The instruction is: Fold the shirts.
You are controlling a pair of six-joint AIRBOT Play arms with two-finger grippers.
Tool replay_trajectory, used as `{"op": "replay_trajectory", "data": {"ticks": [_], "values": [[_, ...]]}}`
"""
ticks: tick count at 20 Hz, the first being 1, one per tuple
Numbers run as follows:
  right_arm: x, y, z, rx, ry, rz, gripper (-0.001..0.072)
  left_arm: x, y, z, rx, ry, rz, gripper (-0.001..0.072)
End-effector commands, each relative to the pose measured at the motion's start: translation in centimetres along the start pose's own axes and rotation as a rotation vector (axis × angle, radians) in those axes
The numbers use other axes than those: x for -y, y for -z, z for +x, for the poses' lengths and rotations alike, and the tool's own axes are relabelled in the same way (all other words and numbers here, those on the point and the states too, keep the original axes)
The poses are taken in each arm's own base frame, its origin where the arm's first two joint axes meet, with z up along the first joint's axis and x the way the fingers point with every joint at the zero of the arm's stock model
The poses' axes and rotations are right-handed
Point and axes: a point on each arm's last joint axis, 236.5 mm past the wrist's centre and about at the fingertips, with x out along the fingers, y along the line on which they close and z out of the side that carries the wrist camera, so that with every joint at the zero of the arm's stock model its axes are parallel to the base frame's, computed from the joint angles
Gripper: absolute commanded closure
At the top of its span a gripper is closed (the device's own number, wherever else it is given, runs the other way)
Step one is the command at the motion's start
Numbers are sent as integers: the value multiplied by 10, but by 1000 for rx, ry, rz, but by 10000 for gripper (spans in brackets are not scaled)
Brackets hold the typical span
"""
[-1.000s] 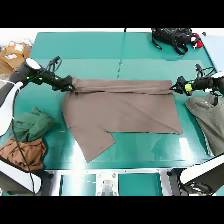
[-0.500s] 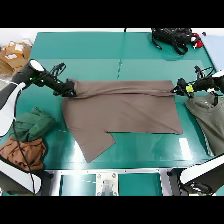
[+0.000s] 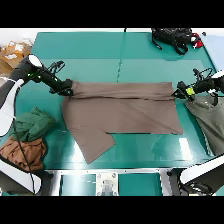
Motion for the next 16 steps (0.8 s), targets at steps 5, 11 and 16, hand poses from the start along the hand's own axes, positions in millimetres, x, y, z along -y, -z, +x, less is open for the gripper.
{"op": "replay_trajectory", "data": {"ticks": [5,11,16], "values": [[20,11,7,-29,68,6,540,-7,21,15,-69,2,-39,682],[10,18,-55,-54,102,35,420,2,56,-10,-219,39,-121,97],[21,41,-106,-38,204,42,504,20,78,-48,-203,24,-79,98]]}}
